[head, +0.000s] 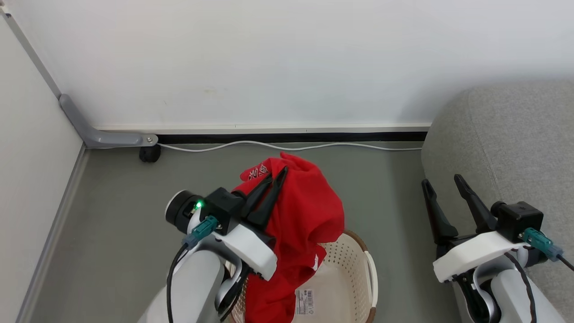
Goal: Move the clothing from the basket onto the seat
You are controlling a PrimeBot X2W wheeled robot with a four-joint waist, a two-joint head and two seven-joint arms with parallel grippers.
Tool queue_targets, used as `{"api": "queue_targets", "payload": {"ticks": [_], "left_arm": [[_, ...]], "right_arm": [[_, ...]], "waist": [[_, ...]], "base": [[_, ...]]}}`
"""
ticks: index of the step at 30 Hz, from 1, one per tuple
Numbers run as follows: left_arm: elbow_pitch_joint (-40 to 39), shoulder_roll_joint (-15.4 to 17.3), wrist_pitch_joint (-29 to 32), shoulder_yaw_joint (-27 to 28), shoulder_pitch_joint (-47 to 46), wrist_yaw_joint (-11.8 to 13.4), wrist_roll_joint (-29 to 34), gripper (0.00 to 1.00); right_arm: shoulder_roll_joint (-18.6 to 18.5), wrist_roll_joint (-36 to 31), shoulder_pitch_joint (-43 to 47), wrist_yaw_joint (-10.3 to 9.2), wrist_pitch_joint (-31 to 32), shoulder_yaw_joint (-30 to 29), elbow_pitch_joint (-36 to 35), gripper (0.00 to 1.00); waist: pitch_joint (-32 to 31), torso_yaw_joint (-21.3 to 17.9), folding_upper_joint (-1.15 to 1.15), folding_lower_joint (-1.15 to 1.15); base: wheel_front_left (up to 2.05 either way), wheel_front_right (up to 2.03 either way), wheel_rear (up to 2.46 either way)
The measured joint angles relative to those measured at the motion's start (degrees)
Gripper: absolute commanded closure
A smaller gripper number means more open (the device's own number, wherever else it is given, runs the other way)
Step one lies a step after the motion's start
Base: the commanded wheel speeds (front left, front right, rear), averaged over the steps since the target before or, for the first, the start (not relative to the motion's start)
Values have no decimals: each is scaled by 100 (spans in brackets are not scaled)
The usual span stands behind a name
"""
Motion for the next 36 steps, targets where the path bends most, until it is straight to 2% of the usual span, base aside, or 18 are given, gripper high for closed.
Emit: {"api": "queue_targets", "payload": {"ticks": [8, 18, 30, 36], "left_arm": [[-504, -8, -8, -488, -907, -19, 34, 100], [-512, -13, -30, -944, -1537, -19, -191, 100], [-459, -11, -32, -1178, -1551, -19, -282, 100], [-443, -10, -32, -1289, -1551, -19, -303, 100]], "right_arm": [[38, -5, 35, 0, 0, 74, 20, 0], [59, -5, 16, 0, 0, 466, -32, 0], [-10, 3, -365, 0, 0, 1547, -1338, 0], [-13, 1, -519, 0, 0, 1820, -1791, 0]], "waist": [[25, 53, 0, 0], [170, -10, 0, 0], [323, -106, 0, 0], [353, -69, 0, 0]], "base": [[0, 0, 0], [0, 0, 0], [0, 0, 0], [0, 0, 0]]}}
